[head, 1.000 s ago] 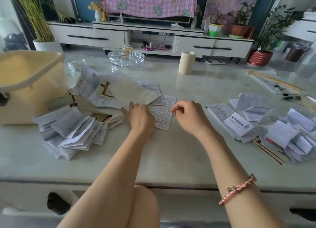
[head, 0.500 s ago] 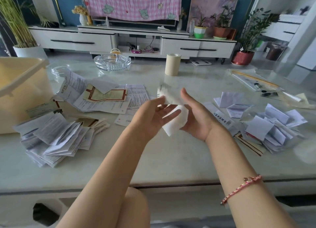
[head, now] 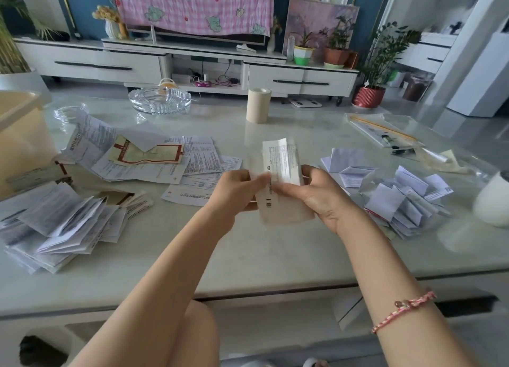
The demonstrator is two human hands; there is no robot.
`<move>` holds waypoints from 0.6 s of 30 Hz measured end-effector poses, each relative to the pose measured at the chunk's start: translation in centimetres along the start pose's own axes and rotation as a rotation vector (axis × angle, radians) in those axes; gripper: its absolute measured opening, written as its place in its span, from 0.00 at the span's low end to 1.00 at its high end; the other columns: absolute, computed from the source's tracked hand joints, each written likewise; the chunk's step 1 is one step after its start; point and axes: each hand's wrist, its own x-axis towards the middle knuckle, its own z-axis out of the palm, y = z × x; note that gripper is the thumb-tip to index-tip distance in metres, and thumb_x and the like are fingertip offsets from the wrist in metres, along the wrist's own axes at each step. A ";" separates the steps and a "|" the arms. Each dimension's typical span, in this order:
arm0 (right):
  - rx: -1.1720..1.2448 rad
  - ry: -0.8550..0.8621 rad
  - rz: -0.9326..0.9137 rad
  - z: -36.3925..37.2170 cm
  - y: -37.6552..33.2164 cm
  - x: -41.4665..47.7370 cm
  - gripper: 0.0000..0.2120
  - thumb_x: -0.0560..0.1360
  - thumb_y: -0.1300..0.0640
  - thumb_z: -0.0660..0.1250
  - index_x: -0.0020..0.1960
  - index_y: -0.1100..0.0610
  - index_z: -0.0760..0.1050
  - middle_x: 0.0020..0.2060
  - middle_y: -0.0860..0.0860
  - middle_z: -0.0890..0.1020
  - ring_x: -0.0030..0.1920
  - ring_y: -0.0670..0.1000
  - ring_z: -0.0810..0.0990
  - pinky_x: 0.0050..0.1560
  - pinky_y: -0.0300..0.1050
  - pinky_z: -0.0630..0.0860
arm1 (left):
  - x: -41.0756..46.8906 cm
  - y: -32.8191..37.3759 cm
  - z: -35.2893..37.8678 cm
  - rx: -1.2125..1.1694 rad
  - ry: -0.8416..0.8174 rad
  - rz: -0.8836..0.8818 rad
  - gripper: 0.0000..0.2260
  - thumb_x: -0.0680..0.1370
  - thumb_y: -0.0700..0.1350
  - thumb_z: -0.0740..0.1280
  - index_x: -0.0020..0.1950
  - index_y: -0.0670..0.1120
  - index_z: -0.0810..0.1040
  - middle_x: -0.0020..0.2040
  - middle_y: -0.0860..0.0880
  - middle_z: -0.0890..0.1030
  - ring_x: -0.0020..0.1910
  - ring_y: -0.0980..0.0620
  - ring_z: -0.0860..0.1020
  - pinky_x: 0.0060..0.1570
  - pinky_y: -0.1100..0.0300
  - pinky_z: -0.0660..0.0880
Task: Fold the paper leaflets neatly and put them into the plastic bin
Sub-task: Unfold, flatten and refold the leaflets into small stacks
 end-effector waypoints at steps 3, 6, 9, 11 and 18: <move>0.114 -0.059 0.075 -0.9 0.2 -0.4 0.16 0.70 0.56 0.73 0.55 0.58 0.76 0.50 0.54 0.82 0.48 0.51 0.81 0.52 0.48 0.77 | 0.0 0.1 0.1 -0.017 0.048 0.054 0.06 0.78 0.41 0.65 0.41 0.45 0.78 0.39 0.49 0.82 0.35 0.57 0.80 0.34 0.67 0.79; 0.142 -0.055 0.081 -1.8 0.3 -0.7 0.14 0.71 0.55 0.71 0.54 0.58 0.76 0.48 0.55 0.81 0.46 0.52 0.80 0.50 0.48 0.76 | -0.1 0.3 0.2 -0.029 0.002 0.029 0.06 0.79 0.38 0.63 0.43 0.43 0.77 0.40 0.48 0.82 0.36 0.55 0.81 0.36 0.65 0.80; 0.082 -0.009 0.031 -1.6 0.4 -0.9 0.15 0.70 0.54 0.73 0.53 0.58 0.77 0.49 0.53 0.83 0.49 0.52 0.82 0.53 0.47 0.77 | -0.2 0.4 0.7 -0.059 -0.041 0.011 0.08 0.80 0.43 0.62 0.46 0.40 0.77 0.40 0.47 0.81 0.36 0.53 0.80 0.36 0.63 0.80; 0.052 0.020 -0.030 -1.3 0.4 -1.0 0.07 0.70 0.57 0.73 0.48 0.54 0.78 0.45 0.50 0.84 0.46 0.49 0.82 0.51 0.43 0.77 | -0.2 0.3 1.0 -0.063 -0.065 0.024 0.10 0.80 0.46 0.62 0.46 0.41 0.76 0.39 0.47 0.81 0.35 0.53 0.80 0.35 0.62 0.80; 0.087 -0.069 0.057 -2.6 -0.1 -1.3 0.04 0.76 0.58 0.66 0.50 0.56 0.76 0.42 0.51 0.81 0.40 0.48 0.80 0.37 0.37 0.75 | -0.5 0.1 1.4 0.105 0.007 0.137 0.03 0.78 0.39 0.64 0.45 0.43 0.77 0.39 0.49 0.79 0.36 0.54 0.79 0.32 0.65 0.79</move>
